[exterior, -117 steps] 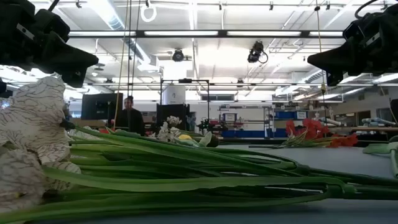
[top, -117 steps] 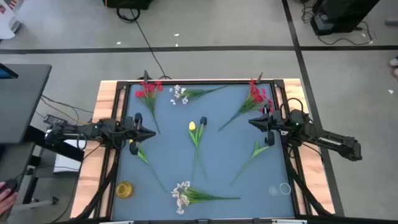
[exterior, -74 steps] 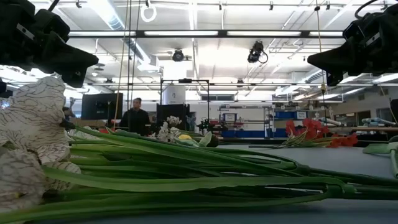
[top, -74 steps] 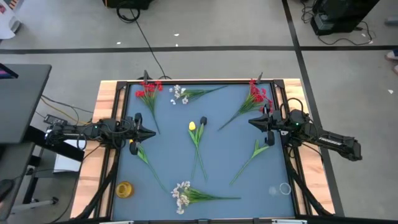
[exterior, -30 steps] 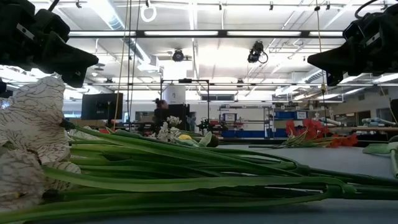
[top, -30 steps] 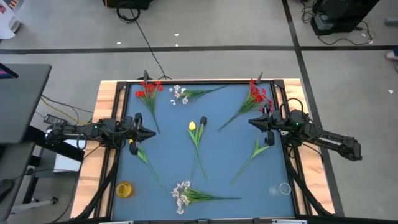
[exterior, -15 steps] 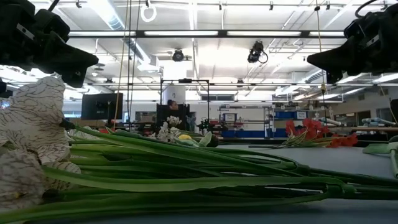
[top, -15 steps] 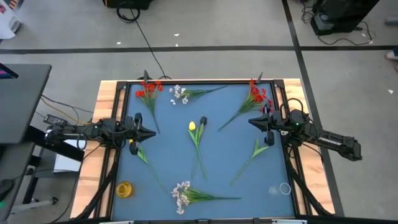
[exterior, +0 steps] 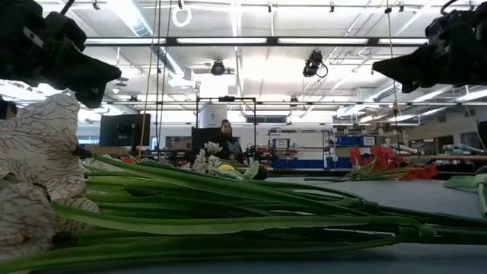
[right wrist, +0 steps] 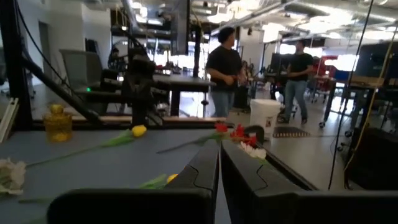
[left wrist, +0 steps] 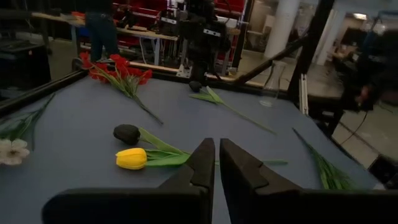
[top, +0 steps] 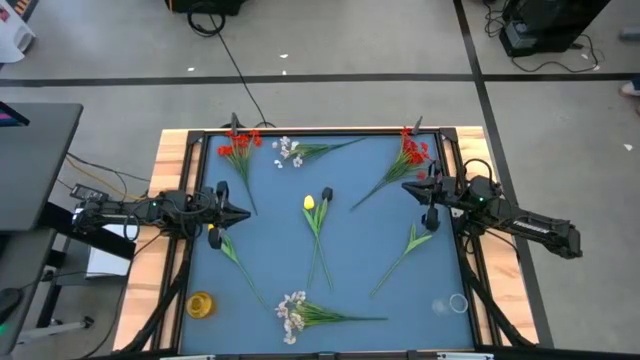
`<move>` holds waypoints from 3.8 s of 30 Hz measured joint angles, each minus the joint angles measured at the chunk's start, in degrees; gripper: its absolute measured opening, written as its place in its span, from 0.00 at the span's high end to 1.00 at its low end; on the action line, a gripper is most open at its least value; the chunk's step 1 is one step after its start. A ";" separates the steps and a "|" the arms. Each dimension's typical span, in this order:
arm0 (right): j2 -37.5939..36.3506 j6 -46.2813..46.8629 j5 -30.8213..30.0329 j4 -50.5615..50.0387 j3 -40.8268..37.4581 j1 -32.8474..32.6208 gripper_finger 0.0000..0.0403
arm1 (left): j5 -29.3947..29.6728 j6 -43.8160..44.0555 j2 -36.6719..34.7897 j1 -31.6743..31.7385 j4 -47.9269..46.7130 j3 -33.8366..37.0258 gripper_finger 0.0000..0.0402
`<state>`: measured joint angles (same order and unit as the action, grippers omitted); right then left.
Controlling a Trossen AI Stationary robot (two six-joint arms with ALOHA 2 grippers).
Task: Sort flowers into vase by color
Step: Put the right black flower into the transparent vase
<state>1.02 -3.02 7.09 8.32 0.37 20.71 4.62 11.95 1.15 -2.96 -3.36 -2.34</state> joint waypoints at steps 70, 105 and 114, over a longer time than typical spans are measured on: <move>52.85 95.81 0.08 -49.58 31.99 -13.96 0.93 | 11.64 39.71 38.15 0.02 -12.62 -20.14 0.68; 73.02 133.15 -6.05 -50.80 32.01 -37.87 0.41 | -2.95 33.30 44.98 11.41 -12.69 -20.14 0.59; 75.59 131.97 -7.03 -53.47 32.35 -36.40 0.43 | -4.98 32.19 44.98 13.39 -12.42 -20.14 0.59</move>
<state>76.61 128.95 0.06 -45.15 32.72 -15.69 -0.36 44.14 46.13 10.43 -15.78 -22.48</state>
